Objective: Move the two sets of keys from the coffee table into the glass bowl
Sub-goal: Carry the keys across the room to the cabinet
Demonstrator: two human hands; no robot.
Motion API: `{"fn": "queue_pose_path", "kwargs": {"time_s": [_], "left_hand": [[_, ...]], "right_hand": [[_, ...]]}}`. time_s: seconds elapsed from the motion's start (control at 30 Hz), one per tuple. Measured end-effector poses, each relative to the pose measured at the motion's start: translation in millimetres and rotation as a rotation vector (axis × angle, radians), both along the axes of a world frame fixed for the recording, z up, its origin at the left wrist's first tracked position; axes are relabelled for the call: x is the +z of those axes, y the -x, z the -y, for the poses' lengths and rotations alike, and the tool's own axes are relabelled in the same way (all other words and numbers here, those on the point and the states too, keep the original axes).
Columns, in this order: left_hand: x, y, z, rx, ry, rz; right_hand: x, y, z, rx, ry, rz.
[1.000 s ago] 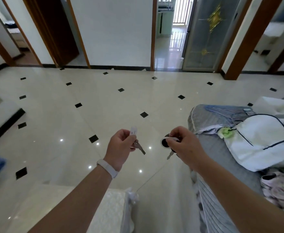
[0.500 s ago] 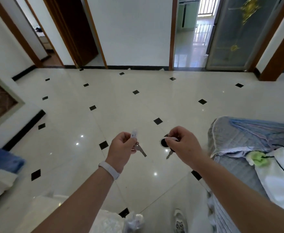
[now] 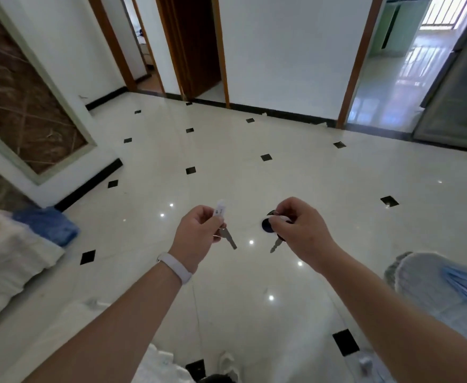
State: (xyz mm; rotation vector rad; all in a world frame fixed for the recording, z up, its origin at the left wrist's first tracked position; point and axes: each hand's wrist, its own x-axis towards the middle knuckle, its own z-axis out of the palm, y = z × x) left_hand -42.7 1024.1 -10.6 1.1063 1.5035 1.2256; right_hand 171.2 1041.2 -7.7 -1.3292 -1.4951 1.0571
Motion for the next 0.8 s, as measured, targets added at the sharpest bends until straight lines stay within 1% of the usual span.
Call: {"fn": "queue_pose_path", "kwargs": {"time_s": [0.17,0.33,0.43,0.6,0.8], "left_hand": [[-13.3,39.1,-47.7,0.085,0.019,0.005],[-27.0,95.9,-116.7,0.144,0.003,0.046],[-30.0,143.8,-161.5,0.186,-0.003,0.065],[-28.9,233.3,-221.8,0.272,0.009,0.054],[-18.6,322.2,-256.5,0.388,-0.032,0.037]], "right_hand": [[-5.2,39.0,-61.9,0.045,0.034,0.042],[-10.2,99.2,-137.1,0.094,0.015,0.090],[-7.0,149.5,-188.8,0.125,0.013,0.132],[7.9,248.0,-261.8,0.229,-0.066,0.181],[11.9,349.7,-312.1,0.398,-0.112,0.175]]}}
